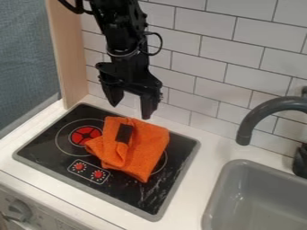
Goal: Unfold the cloth from right to left
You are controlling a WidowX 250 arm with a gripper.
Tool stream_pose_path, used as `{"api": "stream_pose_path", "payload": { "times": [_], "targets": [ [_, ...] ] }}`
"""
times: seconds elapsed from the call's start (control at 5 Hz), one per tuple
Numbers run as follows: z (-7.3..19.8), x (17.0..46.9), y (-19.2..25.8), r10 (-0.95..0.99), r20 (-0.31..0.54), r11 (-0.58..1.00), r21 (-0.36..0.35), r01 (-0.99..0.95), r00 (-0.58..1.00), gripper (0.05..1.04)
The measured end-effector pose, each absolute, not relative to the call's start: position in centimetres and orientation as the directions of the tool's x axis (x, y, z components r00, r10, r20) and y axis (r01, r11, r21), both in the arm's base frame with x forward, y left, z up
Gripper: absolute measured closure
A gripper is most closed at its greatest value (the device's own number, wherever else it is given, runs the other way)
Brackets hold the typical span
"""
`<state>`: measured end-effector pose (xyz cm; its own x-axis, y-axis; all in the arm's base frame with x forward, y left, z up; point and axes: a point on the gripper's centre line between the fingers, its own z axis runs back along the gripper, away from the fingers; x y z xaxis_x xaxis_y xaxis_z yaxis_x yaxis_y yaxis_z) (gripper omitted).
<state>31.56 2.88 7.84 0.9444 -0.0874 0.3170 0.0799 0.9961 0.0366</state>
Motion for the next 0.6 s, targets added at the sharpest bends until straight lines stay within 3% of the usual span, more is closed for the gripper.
{"api": "stream_pose_path", "payload": {
  "times": [0.4, 0.6],
  "targets": [
    [6.0, 30.2, 2.7, -0.054, 0.259, 0.998, 0.043, 0.044, 0.964, 0.084],
    [4.6, 29.4, 2.2, -0.067, 0.205, 0.992, 0.121, 0.042, 0.977, 0.084]
  ]
}}
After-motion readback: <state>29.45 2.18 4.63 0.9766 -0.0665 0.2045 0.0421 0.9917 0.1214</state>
